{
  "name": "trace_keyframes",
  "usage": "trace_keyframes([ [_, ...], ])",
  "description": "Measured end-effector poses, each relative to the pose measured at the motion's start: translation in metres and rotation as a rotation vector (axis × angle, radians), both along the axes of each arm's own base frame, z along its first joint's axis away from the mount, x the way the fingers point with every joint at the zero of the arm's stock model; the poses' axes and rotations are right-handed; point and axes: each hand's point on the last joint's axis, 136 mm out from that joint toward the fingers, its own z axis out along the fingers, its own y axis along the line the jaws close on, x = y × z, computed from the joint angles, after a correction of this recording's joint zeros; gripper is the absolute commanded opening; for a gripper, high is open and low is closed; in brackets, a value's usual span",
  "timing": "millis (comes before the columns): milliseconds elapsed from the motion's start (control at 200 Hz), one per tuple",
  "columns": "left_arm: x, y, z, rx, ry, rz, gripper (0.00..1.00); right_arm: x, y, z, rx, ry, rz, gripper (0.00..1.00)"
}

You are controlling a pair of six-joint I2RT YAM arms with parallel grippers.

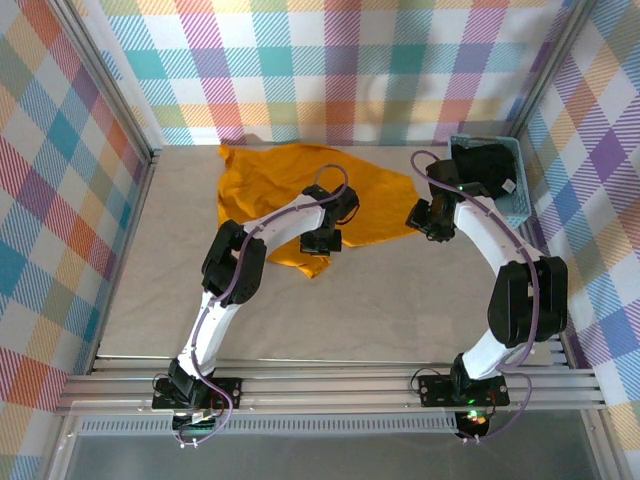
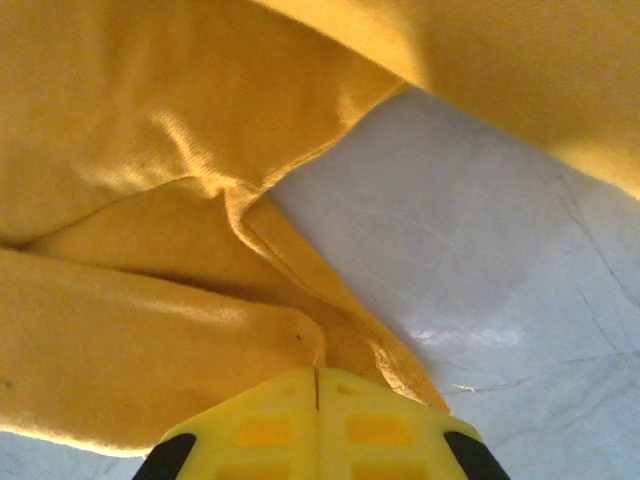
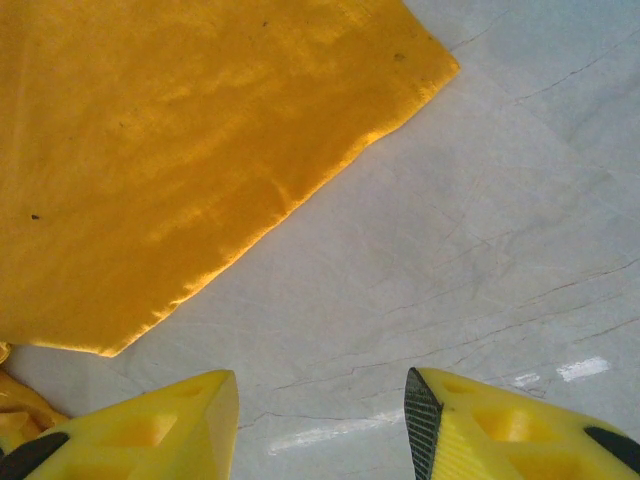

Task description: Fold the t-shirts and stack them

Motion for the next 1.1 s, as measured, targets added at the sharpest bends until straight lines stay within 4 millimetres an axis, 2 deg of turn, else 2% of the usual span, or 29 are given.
trace_keyframes([
  [105,-0.001,0.008,0.0,0.032,-0.012,0.013,0.0,0.001,-0.001,0.0,-0.007,-0.004,-0.003,0.48],
  [190,-0.009,0.025,0.005,0.071,-0.026,0.038,0.0,0.002,-0.005,-0.001,-0.025,-0.005,-0.012,0.49],
  [325,-0.029,0.066,0.037,0.106,-0.078,0.115,0.0,0.004,-0.017,-0.012,-0.055,0.021,-0.065,0.47],
  [425,-0.038,0.113,0.071,0.092,-0.145,0.24,0.0,0.008,-0.03,-0.027,-0.074,0.057,-0.116,0.46],
  [545,-0.042,0.187,0.107,0.072,-0.239,0.461,0.0,0.018,-0.045,-0.05,-0.086,0.108,-0.176,0.45],
  [635,-0.051,0.235,0.118,0.085,-0.281,0.611,0.0,0.025,-0.051,-0.069,-0.075,0.137,-0.21,0.45],
  [710,-0.063,0.26,0.119,0.094,-0.288,0.694,0.0,0.029,-0.048,-0.082,-0.047,0.153,-0.216,0.45],
  [825,-0.079,0.28,0.117,0.107,-0.279,0.759,0.0,0.033,-0.043,-0.09,-0.002,0.162,-0.231,0.45],
  [985,-0.085,0.288,0.113,0.11,-0.272,0.793,0.0,0.037,-0.034,-0.088,0.057,0.156,-0.248,0.41],
  [1055,-0.086,0.288,0.112,0.107,-0.268,0.795,0.0,0.031,-0.028,-0.089,0.093,0.156,-0.251,0.4],
  [1100,-0.086,0.288,0.112,0.104,-0.267,0.795,0.0,0.019,-0.024,-0.091,0.106,0.167,-0.251,0.4],
])
